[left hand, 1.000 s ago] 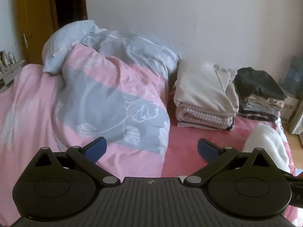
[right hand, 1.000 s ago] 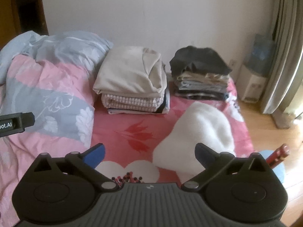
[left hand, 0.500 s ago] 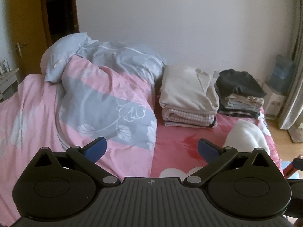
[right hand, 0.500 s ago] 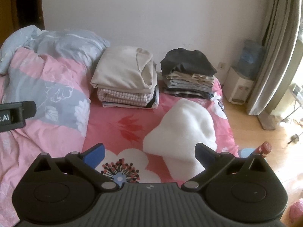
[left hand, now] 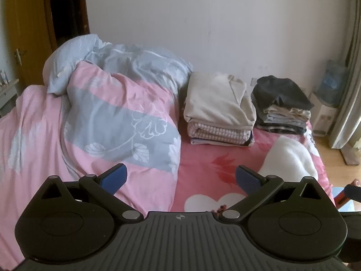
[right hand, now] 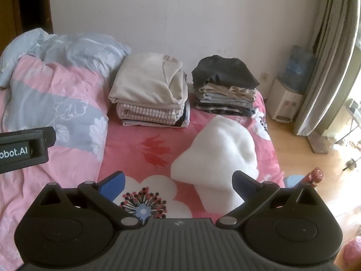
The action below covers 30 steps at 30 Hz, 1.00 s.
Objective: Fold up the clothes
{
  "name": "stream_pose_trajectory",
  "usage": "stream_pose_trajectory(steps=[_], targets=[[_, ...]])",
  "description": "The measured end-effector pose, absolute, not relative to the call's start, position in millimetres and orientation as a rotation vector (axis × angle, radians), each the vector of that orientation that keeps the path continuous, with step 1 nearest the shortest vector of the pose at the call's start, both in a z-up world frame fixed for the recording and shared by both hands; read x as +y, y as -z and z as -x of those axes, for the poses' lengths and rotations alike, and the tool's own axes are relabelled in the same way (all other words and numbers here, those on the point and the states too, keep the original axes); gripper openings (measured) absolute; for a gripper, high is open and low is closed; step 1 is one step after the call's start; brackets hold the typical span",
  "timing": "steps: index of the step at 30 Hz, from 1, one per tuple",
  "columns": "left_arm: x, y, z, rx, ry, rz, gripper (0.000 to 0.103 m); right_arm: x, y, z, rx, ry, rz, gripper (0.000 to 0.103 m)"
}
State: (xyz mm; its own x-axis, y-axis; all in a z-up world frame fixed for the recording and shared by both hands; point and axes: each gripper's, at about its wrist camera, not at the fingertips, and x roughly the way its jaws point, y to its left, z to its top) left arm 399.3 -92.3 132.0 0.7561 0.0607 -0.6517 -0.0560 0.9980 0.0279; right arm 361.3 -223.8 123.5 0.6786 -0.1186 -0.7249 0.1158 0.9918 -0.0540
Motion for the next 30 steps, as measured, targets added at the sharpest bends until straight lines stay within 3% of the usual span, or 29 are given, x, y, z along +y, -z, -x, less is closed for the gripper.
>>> stream_pose_trajectory(steps=[30], targets=[[-94.6,-125.6,-398.2,0.724,-0.069,0.014,0.103,-224.9,-120.3,-362.9,0.822,0.137,0.016,0.103]])
